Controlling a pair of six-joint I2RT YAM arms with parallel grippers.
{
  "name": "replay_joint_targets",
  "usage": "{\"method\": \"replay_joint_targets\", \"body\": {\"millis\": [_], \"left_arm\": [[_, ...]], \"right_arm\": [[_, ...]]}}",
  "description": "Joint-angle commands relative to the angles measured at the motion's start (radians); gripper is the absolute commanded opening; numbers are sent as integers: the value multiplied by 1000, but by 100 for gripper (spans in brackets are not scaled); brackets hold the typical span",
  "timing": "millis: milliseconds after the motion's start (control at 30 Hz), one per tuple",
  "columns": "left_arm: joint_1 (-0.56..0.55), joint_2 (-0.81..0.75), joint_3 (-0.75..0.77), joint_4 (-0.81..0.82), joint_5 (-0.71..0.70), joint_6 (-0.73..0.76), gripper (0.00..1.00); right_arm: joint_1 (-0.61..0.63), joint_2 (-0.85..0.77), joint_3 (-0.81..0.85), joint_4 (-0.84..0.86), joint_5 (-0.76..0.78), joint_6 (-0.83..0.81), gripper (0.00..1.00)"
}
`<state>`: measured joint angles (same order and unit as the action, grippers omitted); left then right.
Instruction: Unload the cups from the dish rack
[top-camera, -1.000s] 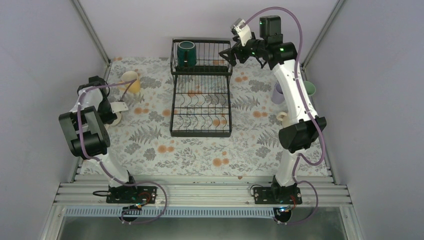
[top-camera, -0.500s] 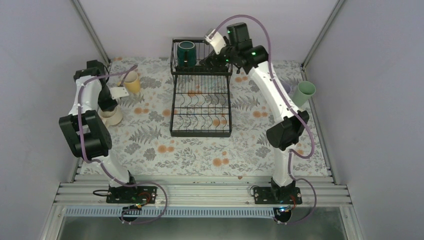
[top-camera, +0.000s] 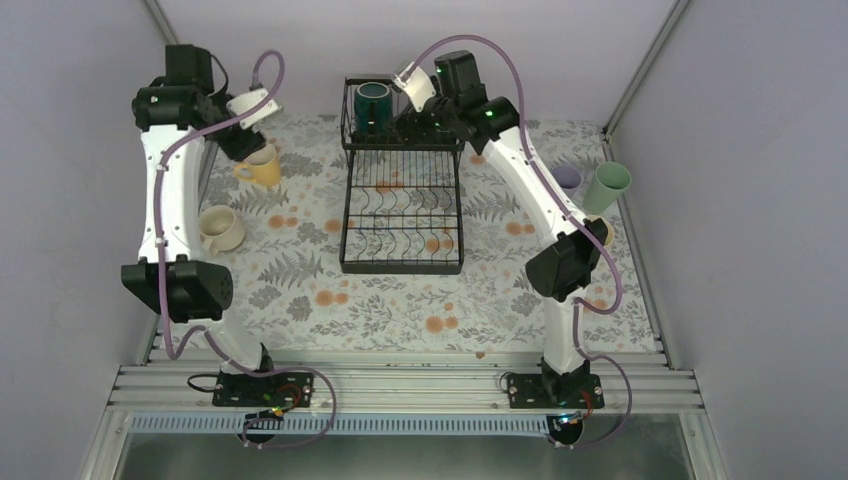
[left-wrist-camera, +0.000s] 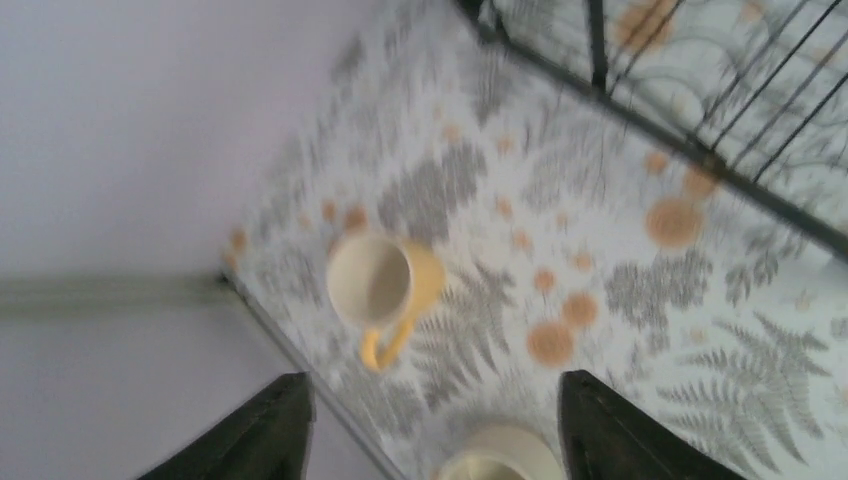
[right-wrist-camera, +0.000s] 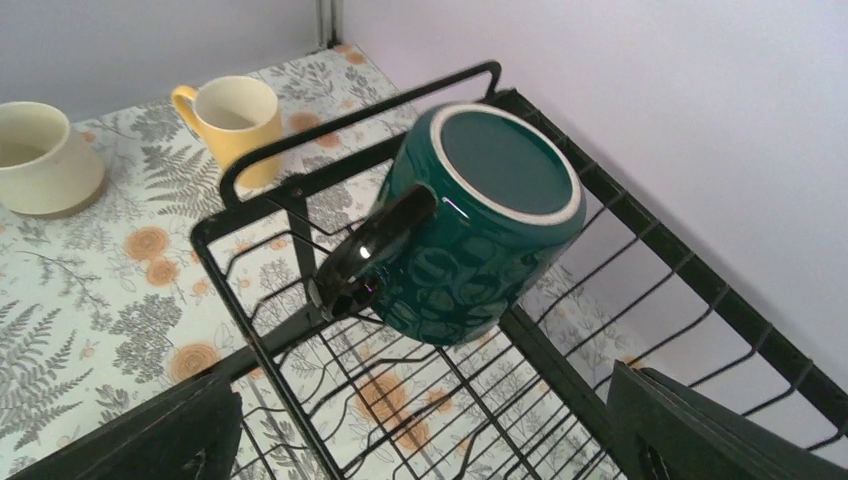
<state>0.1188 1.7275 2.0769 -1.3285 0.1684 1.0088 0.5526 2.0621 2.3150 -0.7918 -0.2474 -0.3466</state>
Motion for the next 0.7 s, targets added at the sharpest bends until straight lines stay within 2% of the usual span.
{"method": "replay_joint_targets", "body": {"millis": [0, 67, 100, 133, 167, 233, 300, 500, 667], "left_arm": [[-78, 37, 157, 22, 187, -234, 71], [-106, 54, 184, 89, 226, -342, 72], [-121, 62, 186, 156, 214, -424, 64], [-136, 79, 198, 186, 198, -498, 49], [-155, 106, 227, 197, 185, -560, 46], [-206, 168, 290, 190, 160, -627, 48], [-266, 182, 263, 214, 127, -635, 58], [-376, 263, 304, 211, 152, -644, 60], [-412, 307, 313, 213, 130, -661, 61]], "right_arm": [[-9, -51, -57, 62, 83, 30, 95], [-21, -71, -82, 84, 131, 49, 97], [-32, -79, -92, 95, 152, 61, 98], [-42, -87, -99, 102, 164, 70, 98], [-55, -91, -100, 104, 173, 78, 98], [-81, -109, -110, 111, 170, 95, 98], [-101, -128, -128, 120, 162, 103, 98], [-133, -157, -140, 111, 163, 103, 99], [-146, -158, -145, 107, 162, 117, 98]]}}
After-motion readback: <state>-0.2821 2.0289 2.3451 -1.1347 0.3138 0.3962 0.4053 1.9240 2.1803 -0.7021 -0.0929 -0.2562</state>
